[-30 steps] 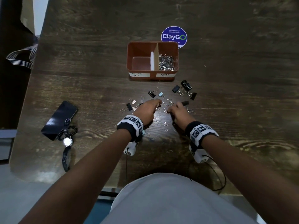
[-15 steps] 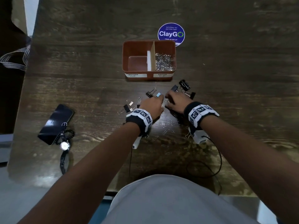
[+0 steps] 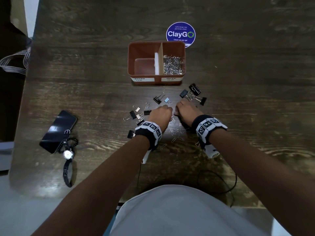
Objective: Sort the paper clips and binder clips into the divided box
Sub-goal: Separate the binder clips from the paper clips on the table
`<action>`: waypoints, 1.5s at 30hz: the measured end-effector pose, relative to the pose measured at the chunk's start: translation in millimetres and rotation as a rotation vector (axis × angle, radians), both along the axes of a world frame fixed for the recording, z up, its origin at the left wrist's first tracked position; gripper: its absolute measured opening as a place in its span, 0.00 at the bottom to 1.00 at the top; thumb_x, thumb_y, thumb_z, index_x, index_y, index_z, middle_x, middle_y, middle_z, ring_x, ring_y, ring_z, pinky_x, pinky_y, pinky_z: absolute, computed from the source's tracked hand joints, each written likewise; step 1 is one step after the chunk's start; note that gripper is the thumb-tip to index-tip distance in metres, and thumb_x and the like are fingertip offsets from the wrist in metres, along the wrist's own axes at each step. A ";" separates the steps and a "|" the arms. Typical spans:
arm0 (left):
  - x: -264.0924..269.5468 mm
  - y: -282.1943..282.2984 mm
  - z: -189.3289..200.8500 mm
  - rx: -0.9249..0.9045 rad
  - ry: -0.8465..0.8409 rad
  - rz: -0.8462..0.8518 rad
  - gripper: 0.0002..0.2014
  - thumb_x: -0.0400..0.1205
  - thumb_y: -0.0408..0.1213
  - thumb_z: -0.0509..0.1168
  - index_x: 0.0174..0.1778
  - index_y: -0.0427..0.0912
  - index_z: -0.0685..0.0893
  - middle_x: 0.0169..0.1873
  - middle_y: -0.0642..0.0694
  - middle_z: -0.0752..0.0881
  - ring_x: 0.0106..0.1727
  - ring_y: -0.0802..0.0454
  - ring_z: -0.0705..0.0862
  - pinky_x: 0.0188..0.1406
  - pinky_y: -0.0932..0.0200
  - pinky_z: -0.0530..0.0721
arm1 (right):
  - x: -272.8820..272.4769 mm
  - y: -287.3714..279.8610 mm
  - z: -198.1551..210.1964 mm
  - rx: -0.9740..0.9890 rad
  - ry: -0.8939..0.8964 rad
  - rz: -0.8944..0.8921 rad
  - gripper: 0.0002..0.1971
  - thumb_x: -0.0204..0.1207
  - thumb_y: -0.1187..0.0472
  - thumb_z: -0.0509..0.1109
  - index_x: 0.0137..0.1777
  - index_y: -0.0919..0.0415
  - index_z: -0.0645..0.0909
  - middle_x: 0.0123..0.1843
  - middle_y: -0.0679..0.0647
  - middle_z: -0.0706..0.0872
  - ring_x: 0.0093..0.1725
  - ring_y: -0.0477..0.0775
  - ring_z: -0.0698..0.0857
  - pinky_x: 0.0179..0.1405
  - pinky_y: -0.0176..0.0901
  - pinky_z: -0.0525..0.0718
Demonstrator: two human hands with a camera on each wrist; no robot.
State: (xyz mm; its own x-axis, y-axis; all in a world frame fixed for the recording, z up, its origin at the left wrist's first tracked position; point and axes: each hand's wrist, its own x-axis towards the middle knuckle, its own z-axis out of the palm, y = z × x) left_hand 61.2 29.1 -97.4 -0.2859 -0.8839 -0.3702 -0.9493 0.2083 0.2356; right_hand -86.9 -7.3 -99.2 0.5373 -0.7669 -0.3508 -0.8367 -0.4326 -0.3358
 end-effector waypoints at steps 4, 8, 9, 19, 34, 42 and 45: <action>4.2 -0.4 -10.1 0.002 0.083 0.022 0.22 0.78 0.47 0.72 0.62 0.41 0.74 0.55 0.42 0.84 0.54 0.43 0.84 0.46 0.47 0.85 | -1.2 -9.7 20.1 0.003 -0.167 -0.052 0.05 0.84 0.61 0.62 0.52 0.63 0.72 0.49 0.55 0.73 0.40 0.51 0.74 0.40 0.46 0.77; 1.2 0.0 -14.9 0.020 0.104 -0.037 0.16 0.81 0.45 0.69 0.57 0.43 0.74 0.51 0.44 0.83 0.49 0.46 0.84 0.45 0.47 0.86 | 6.2 -43.9 63.5 0.096 -0.393 -0.247 0.06 0.86 0.59 0.59 0.51 0.62 0.71 0.42 0.54 0.79 0.38 0.49 0.76 0.35 0.39 0.73; 0.3 0.1 -14.4 0.020 0.095 -0.061 0.12 0.82 0.44 0.68 0.54 0.42 0.75 0.49 0.45 0.82 0.47 0.47 0.84 0.44 0.48 0.85 | 7.9 -56.1 72.9 0.110 -0.461 -0.322 0.06 0.85 0.58 0.59 0.51 0.62 0.72 0.42 0.54 0.80 0.38 0.49 0.77 0.35 0.40 0.71; -10.9 5.2 0.9 -0.028 -0.218 -0.330 0.12 0.81 0.29 0.60 0.60 0.33 0.75 0.52 0.37 0.79 0.48 0.42 0.81 0.36 0.50 0.82 | 23.1 -150.0 104.3 0.126 -0.621 -0.592 0.07 0.81 0.57 0.68 0.51 0.59 0.83 0.43 0.52 0.86 0.40 0.45 0.84 0.40 0.33 0.82; 7.5 -106.9 97.8 -0.116 0.593 0.339 0.04 0.87 0.33 0.58 0.53 0.39 0.78 0.47 0.46 0.82 0.43 0.54 0.80 0.45 0.61 0.82 | -19.9 -109.1 76.2 0.253 -0.815 -0.953 0.12 0.80 0.71 0.63 0.46 0.53 0.81 0.47 0.53 0.89 0.47 0.51 0.90 0.48 0.46 0.89; 9.4 -107.7 101.3 -0.226 0.382 0.143 0.23 0.85 0.32 0.61 0.77 0.38 0.71 0.71 0.40 0.77 0.71 0.46 0.76 0.70 0.57 0.72 | -33.0 -4.0 54.6 0.360 -0.296 -0.305 0.09 0.81 0.63 0.66 0.57 0.57 0.85 0.53 0.47 0.86 0.51 0.44 0.83 0.50 0.31 0.77; 6.5 -67.2 76.0 -0.245 0.362 0.069 0.18 0.83 0.33 0.62 0.70 0.40 0.75 0.65 0.43 0.78 0.62 0.47 0.80 0.62 0.53 0.81 | -27.7 23.0 34.9 0.309 -0.168 -0.104 0.09 0.78 0.63 0.69 0.57 0.58 0.85 0.56 0.51 0.84 0.54 0.49 0.82 0.57 0.37 0.79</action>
